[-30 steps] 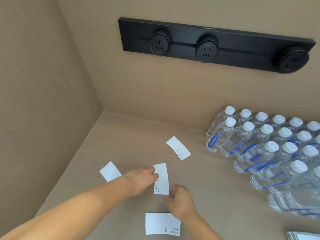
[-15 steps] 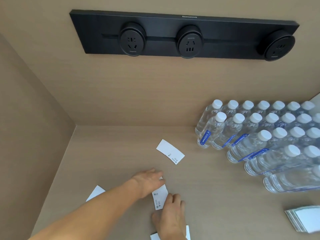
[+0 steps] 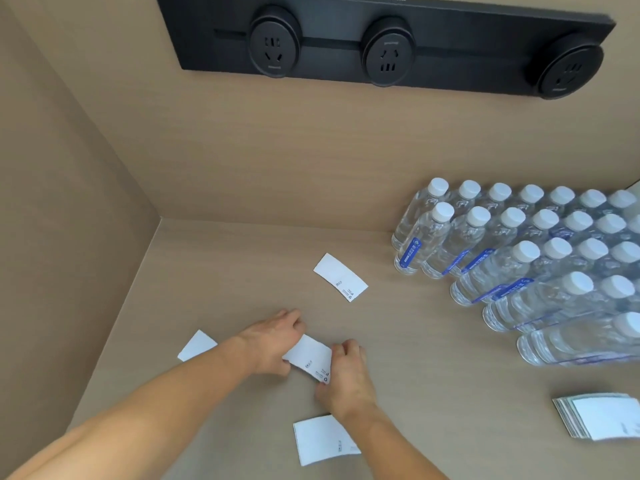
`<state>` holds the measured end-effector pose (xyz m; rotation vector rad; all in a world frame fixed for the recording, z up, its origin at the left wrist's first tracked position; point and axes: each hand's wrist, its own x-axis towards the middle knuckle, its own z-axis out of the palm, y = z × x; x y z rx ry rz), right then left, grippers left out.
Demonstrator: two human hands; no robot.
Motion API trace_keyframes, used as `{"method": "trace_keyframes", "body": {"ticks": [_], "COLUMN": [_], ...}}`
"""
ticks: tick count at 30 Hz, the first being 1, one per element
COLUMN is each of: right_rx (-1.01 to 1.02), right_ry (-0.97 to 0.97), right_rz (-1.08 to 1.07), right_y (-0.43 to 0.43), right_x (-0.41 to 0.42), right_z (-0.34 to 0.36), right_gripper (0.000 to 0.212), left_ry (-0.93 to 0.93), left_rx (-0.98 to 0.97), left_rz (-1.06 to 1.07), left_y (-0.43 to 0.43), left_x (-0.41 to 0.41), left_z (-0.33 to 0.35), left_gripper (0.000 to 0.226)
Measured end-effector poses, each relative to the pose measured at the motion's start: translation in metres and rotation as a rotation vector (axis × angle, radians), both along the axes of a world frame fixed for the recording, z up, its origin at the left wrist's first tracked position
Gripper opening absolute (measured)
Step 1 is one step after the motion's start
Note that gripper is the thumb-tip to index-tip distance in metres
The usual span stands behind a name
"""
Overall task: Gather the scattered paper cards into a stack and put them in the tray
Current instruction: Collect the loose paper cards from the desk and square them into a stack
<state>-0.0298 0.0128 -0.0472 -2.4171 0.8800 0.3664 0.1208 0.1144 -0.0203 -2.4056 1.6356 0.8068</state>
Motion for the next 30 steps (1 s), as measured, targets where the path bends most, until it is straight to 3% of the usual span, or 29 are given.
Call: {"method": "trace_keyframes", "body": {"ticks": [14,18,24,30], "right_rx": [0.022,0.013,0.055,0.066], "right_ry": [-0.11,-0.102,-0.061,-0.054], "right_rz": [0.381,0.478,0.524,0.533], "right_y": [-0.045,-0.055,-0.053,-0.044], "right_x": [-0.051,-0.066,-0.08,-0.09], "right_z": [0.039,0.043,0.045,0.038], "right_gripper": [0.042,0.043,0.048,0.042], "left_ry": [-0.041,0.026,0.004,-0.001], "left_rx": [-0.159,-0.226,-0.3,-0.242], "left_rz": [0.414,0.534,0.576,0.597], "left_y": [0.028,0.034,0.047,0.053], "left_x": [-0.107,-0.14,-0.168,-0.18], "left_z": [0.016,0.016,0.025,0.021], "left_gripper": [0.048,0.05,0.045,0.051]}}
